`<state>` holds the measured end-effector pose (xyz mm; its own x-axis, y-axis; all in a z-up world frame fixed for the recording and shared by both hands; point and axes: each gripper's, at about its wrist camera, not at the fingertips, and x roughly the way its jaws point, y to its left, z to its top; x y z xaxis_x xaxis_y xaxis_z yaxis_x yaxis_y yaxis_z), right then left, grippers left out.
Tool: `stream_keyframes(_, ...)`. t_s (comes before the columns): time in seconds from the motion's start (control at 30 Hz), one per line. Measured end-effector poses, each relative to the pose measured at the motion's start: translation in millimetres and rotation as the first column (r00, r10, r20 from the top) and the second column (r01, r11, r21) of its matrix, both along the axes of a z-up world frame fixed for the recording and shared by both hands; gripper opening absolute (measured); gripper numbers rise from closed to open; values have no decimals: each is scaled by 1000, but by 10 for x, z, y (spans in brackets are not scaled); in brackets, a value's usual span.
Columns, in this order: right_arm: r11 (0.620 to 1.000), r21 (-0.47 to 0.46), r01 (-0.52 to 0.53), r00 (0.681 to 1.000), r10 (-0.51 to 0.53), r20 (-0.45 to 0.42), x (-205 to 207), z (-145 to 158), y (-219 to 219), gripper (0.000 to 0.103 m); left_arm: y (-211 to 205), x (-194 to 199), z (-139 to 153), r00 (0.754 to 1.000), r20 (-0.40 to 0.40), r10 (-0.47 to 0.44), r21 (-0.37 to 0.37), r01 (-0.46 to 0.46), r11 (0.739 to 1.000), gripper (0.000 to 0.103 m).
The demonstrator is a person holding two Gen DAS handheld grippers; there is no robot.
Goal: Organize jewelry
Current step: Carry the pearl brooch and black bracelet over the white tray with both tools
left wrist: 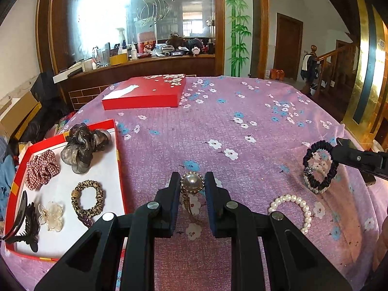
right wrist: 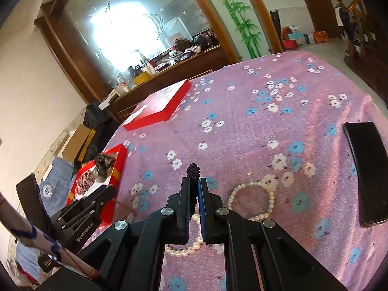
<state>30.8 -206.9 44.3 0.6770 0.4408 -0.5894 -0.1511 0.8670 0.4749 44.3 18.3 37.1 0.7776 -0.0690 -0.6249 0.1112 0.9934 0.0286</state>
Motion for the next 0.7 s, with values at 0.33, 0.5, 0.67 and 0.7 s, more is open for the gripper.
stream_keyframes(0.33, 1000, -2, -22, 1000, 22, -10, 9, -37, 49, 7, -26, -35, 13, 1000, 26, 6, 31, -7, 999, 19)
stream_keyframes(0.5, 1000, -5, -28, 1000, 28, 3, -2, -18, 58, 7, -27, -63, 39, 999, 50, 17, 46, -19, 999, 19)
stream_keyframes(0.67, 1000, -10, -29, 1000, 29, 9, -5, -8, 91, 7, 6, -64, 76, 998, 58, 32, 43, -35, 998, 19)
stream_keyframes(0.7, 1000, -8, -26, 1000, 26, 5, -10, -2, 99, 7, 23, -72, 94, 997, 61, 37, 41, -40, 998, 19)
